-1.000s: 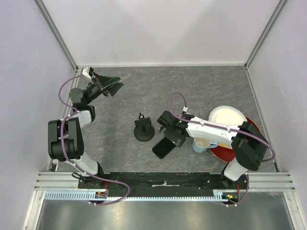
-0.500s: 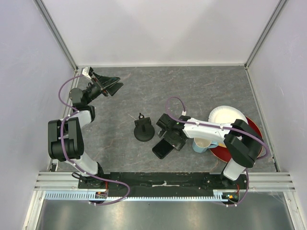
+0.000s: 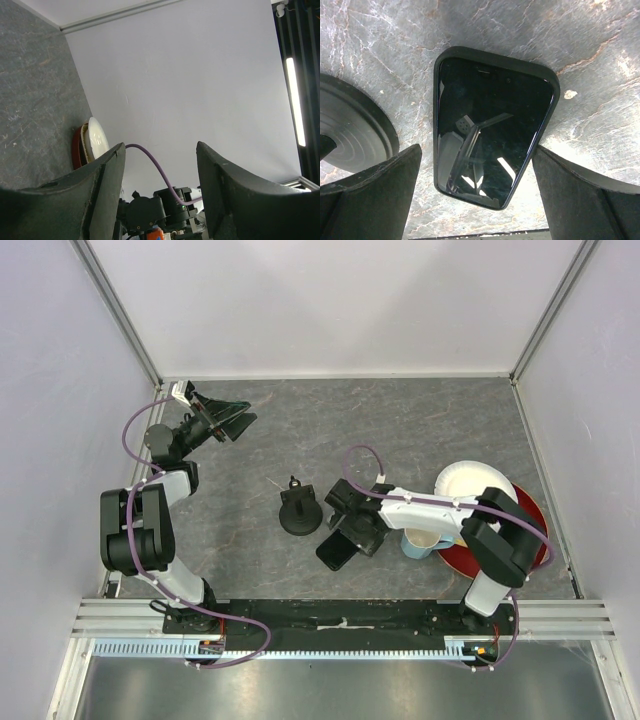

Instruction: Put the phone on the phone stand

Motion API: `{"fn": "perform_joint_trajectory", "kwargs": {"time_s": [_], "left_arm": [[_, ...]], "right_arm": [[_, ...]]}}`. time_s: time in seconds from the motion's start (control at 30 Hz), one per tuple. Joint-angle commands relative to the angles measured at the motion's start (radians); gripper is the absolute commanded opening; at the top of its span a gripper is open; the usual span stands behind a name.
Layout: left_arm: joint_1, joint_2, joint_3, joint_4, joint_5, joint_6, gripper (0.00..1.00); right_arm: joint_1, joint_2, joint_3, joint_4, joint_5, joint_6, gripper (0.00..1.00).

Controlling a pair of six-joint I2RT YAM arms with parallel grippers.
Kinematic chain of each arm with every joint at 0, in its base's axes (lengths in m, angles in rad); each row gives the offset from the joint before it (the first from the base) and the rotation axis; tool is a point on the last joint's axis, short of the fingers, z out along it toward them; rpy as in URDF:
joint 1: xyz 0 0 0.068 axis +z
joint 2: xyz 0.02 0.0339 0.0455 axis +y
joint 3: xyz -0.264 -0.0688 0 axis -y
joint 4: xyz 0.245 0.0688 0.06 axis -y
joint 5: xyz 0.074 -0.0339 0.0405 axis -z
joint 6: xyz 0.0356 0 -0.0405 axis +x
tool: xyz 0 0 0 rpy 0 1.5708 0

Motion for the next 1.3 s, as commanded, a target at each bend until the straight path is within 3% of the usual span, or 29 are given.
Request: {"fn": "perform_joint_trajectory", "kwargs": {"time_s": [0.0, 0.3, 0.7, 0.93, 1.27], "left_arm": [[0.006, 0.003, -0.009, 0.056, 0.015, -0.025, 0.65], [0.006, 0.003, -0.009, 0.051, 0.015, -0.02, 0.64], [0.006, 0.003, -0.009, 0.055, 0.015, -0.023, 0.64], [0.008, 0.0, -0.012, 0.062, 0.012, -0.031, 0.64], [0.006, 0.002, -0.013, 0.064, 0.012, -0.033, 0.64]], "right_arm": [[0.017, -0.039, -0.043, 0.028, 0.054, 0.026, 0.98], [0.016, -0.058, -0.046, 0.019, 0.082, 0.043, 0.98], [-0.016, 0.082, 0.063, 0.022, 0.062, 0.014, 0.98], [-0.029, 0.195, 0.173, -0.089, 0.057, -0.033, 0.98], [-0.03, 0.273, 0.209, -0.145, 0.059, -0.029, 0.98]]}}
